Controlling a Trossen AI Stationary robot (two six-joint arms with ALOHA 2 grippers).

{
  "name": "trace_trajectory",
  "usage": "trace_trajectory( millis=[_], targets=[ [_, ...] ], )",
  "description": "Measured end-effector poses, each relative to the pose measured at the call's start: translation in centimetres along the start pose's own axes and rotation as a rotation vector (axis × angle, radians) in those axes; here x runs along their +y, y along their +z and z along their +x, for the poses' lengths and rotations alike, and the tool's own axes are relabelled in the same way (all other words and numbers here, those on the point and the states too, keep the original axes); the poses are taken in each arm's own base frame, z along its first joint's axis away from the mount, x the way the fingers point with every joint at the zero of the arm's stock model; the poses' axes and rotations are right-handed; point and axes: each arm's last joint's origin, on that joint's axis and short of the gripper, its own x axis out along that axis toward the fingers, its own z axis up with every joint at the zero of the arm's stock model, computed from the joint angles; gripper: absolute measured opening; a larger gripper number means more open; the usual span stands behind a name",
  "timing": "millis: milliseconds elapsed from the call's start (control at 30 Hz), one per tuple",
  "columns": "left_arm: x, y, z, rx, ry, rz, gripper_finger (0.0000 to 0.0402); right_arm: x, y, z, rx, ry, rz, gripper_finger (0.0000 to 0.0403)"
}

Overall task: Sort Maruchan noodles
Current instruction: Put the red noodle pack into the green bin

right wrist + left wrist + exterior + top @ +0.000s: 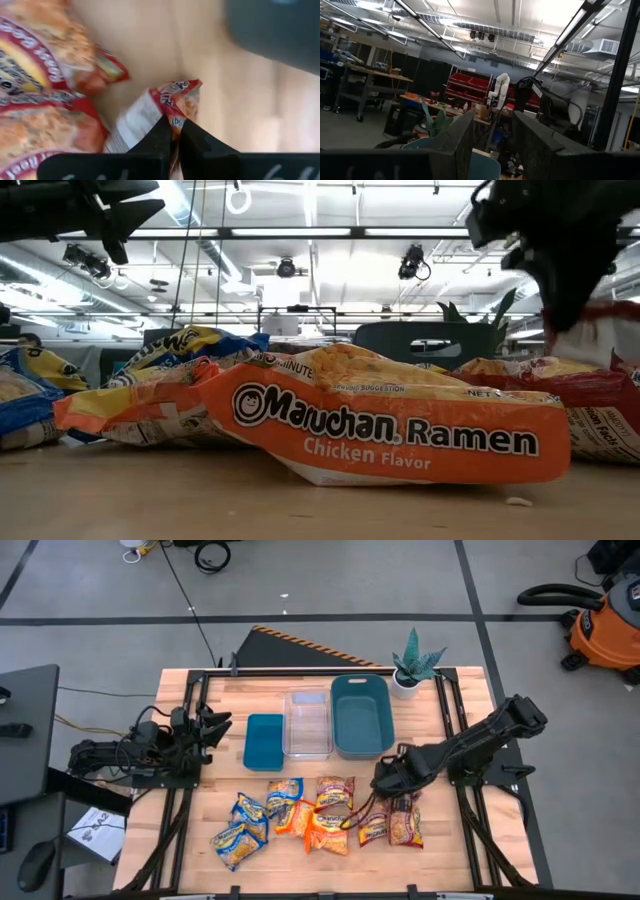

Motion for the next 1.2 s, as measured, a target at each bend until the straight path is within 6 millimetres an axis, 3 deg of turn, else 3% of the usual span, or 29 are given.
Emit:
trace_trajectory(
  millis=[200, 567, 833, 1200],
  targets=[
    [0.0, 0.0, 0.0, 0.000, 0.000, 0.000, 0.0142, -2.8, 0.0, -4.1, 0.052, -0.213, 0.155, 0.0013],
    [0.0, 0.0, 0.0, 0.001, -0.001, -0.011, 0.0142, -7.8, 2.3, -7.9, -0.160, -0.338, 0.217, 0.0018],
    [0.0, 0.0, 0.0, 0.002, -0.003, -0.019, 0.0142, -11.6, 4.1, -8.9, -0.225, -0.473, 0.175, 0.0013],
    [0.0, 0.0, 0.0, 0.002, -0.003, -0.191, 0.0142, -15.6, 8.4, -7.9, -0.418, -0.431, -0.004, 0.0016]
  ],
)
